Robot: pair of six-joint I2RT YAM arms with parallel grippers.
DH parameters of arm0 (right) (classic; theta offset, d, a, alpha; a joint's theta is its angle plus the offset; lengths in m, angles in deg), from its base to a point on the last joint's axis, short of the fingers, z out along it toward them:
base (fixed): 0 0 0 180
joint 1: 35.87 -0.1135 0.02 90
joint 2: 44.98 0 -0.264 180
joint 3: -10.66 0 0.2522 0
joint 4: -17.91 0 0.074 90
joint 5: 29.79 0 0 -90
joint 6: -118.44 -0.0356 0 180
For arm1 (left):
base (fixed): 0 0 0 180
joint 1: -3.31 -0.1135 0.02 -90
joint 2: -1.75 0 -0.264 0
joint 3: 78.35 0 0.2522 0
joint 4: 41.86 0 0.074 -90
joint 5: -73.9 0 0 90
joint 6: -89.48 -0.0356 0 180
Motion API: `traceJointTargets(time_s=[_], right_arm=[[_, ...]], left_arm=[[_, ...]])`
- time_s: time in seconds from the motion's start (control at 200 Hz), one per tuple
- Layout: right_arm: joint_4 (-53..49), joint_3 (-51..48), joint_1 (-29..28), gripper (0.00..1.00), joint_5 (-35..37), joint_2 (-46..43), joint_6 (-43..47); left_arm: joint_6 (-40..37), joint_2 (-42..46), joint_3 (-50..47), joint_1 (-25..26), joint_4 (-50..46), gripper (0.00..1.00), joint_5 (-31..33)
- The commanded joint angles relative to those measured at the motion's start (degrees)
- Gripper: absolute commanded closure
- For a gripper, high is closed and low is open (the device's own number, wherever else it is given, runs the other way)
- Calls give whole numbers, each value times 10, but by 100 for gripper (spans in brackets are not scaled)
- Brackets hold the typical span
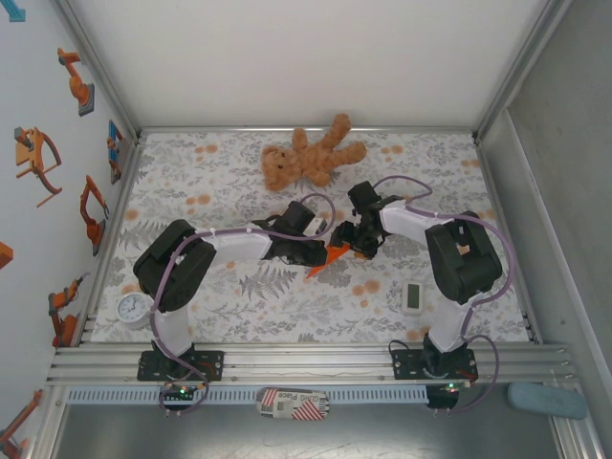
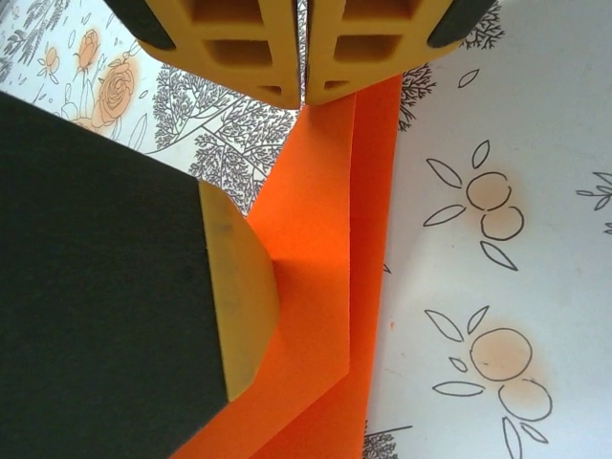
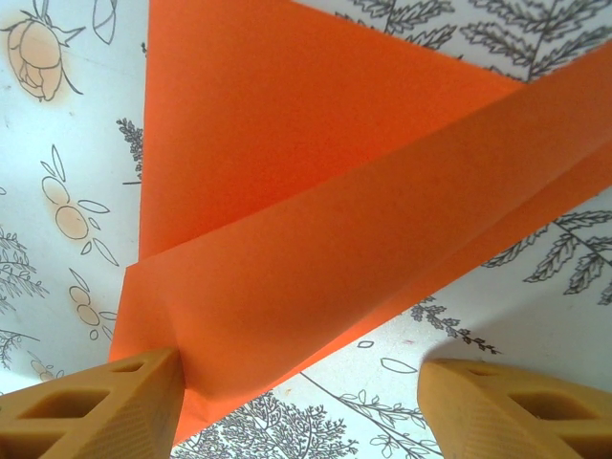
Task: Fold a paper plane with a square sheet of paper (pick it up from the middle)
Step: Fold the wing for the fifth time at the center of the table.
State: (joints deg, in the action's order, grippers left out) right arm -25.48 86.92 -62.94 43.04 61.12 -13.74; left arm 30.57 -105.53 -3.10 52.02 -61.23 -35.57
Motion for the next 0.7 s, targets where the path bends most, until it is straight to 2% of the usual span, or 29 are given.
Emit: traceJointTargets(time_s=[0.0, 0.696], right_arm=[[114, -52, -4, 31, 55, 132, 24], [110, -48, -4, 36, 35, 127, 65]], left_arm=[[11, -12, 14, -3, -5, 89, -2], [16, -27, 14, -6, -9, 91, -8]])
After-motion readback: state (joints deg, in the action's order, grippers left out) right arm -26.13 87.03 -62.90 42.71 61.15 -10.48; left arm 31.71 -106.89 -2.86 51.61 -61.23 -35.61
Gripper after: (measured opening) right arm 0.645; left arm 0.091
